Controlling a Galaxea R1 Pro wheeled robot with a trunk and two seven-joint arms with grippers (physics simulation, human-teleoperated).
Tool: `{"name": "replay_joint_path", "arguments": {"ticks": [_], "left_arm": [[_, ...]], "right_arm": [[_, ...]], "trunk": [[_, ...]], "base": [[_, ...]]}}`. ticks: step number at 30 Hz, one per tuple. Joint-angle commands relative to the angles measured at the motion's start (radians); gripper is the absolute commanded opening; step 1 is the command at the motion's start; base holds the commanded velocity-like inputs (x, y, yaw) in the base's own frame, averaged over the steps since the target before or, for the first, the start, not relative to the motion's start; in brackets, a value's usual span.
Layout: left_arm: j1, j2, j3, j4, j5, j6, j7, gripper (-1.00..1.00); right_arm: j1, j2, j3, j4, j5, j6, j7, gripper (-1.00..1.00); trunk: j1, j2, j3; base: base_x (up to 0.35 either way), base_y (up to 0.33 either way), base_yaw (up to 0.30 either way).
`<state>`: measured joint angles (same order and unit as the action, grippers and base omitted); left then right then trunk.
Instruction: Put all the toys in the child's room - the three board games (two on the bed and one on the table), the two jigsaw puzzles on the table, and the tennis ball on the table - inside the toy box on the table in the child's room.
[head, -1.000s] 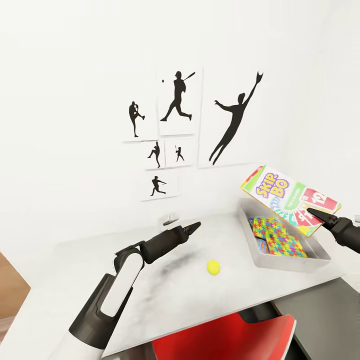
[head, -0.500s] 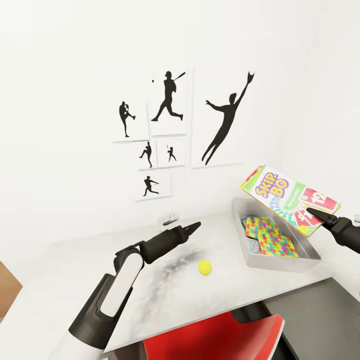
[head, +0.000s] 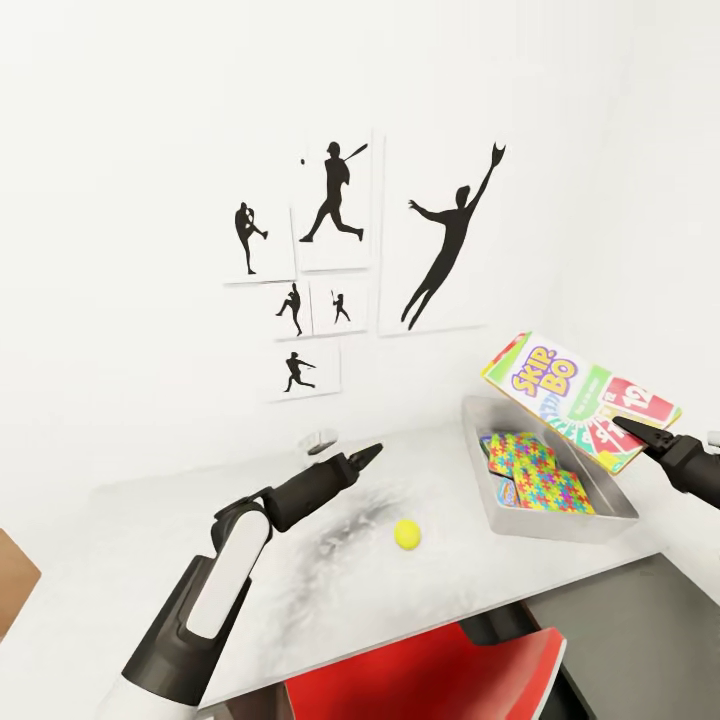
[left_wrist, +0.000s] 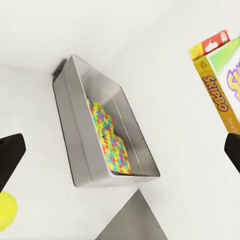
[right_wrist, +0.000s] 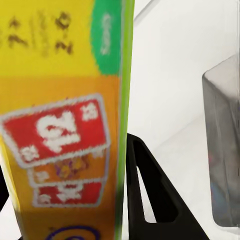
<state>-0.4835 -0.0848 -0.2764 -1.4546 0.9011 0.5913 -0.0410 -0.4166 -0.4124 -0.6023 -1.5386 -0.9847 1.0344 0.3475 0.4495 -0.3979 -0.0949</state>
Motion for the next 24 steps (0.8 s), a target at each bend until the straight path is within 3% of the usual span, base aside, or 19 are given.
{"name": "replay_joint_path", "arguments": {"ticks": [1,5,11,14,15,19,20,24], "left_arm": [[-0.001,0.000,0.001,0.000,0.001,0.005,-0.002,1.00],[0.000,-0.001,0.005,0.000,0.001,0.005,-0.002,1.00],[0.000,-0.001,0.010,0.000,0.002,0.006,-0.005,1.00],[-0.001,-0.001,0.012,0.000,0.002,0.010,-0.007,1.00],[-0.001,-0.001,0.012,0.000,0.002,0.010,-0.007,1.00],[-0.007,0.000,0.014,0.003,0.019,0.013,-0.004,1.00],[-0.007,0.000,0.014,0.003,0.019,0.013,-0.004,1.00],[-0.019,0.003,0.020,0.014,0.084,0.016,0.009,1.00]], "right_arm": [[-0.001,0.000,-0.001,0.000,0.008,0.005,0.010,-1.00],[-0.017,-0.003,-0.001,0.044,0.005,0.004,-0.005,-1.00],[-0.120,0.000,-0.003,0.106,0.004,0.003,-0.072,-1.00],[-0.187,0.016,-0.001,0.174,0.003,0.000,-0.171,-1.00],[-0.187,0.016,-0.001,0.174,0.003,0.000,-0.171,-1.00],[-0.315,0.052,-0.005,0.351,0.001,-0.013,-0.320,-1.00],[-0.315,0.052,-0.005,0.351,0.001,-0.013,-0.320,-1.00],[-0.449,0.064,-0.008,0.619,0.001,-0.042,-0.404,-1.00]], "trunk": [[0.001,-0.002,-0.002],[0.001,-0.002,-0.002],[0.001,-0.002,-0.002],[0.001,-0.002,-0.002],[0.001,-0.002,-0.002],[0.001,-0.002,-0.002],[0.001,-0.002,-0.002],[0.001,-0.002,-0.002]], "base": [[0.000,-0.001,-0.002],[0.000,0.000,-0.001],[0.000,0.000,0.000],[0.000,0.000,0.000],[0.000,0.000,0.000],[0.000,0.000,0.000],[0.000,0.000,0.000],[0.000,0.000,0.000]]}}
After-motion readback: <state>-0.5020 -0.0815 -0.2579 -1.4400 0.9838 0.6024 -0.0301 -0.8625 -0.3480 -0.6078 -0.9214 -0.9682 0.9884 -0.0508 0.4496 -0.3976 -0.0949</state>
